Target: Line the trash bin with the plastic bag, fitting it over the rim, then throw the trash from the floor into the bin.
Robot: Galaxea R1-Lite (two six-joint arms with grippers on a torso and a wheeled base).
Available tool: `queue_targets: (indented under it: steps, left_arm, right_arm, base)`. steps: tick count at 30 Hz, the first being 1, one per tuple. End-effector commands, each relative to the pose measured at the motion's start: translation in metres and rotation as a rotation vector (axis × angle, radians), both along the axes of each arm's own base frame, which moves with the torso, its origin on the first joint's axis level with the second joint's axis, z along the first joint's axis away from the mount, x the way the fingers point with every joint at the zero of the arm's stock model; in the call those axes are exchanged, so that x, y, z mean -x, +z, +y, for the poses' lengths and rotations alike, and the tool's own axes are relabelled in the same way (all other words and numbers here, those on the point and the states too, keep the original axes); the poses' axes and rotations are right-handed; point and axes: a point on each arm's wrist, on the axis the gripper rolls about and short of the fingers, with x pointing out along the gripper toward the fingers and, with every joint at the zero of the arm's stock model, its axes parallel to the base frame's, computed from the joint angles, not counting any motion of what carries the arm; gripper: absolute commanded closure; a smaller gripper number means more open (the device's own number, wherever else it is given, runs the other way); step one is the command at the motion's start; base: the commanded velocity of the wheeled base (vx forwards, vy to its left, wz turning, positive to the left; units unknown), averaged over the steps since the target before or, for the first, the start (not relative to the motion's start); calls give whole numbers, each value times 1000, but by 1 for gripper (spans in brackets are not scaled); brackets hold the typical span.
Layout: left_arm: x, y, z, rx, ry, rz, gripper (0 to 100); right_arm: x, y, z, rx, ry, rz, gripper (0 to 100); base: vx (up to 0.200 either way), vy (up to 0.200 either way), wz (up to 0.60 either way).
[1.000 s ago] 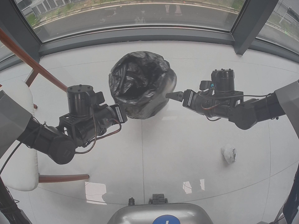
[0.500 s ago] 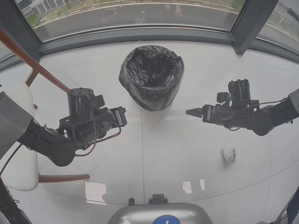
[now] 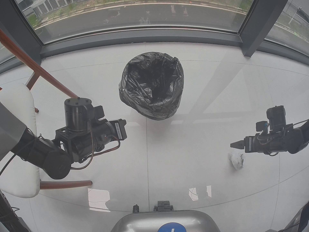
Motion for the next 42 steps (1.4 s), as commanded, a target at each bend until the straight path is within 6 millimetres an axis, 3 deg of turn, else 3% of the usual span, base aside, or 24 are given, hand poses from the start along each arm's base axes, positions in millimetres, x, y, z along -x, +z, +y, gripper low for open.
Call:
queue_targets:
  steps: [1, 12, 28, 42]
  left_arm:
    - [11, 1, 5, -18, -6, 2, 100]
    - [24, -16, 9, -99, -21, 34, 100]
    - [35, -21, 7, -111, -65, -28, 100]
    - [25, -9, -1, -49, -76, -57, 100]
  right_arm:
    - [19, -10, -27, 46, -36, 42, 0]
    - [39, -29, -47, 52, -72, 57, 0]
    - [43, -39, -46, 50, -69, 58, 0]
    - [25, -102, -51, 100, -27, 217, 0]
  base:
    - [0, 0, 0]
    - [0, 0, 0]
    - [0, 0, 0]
    - [0, 0, 0]
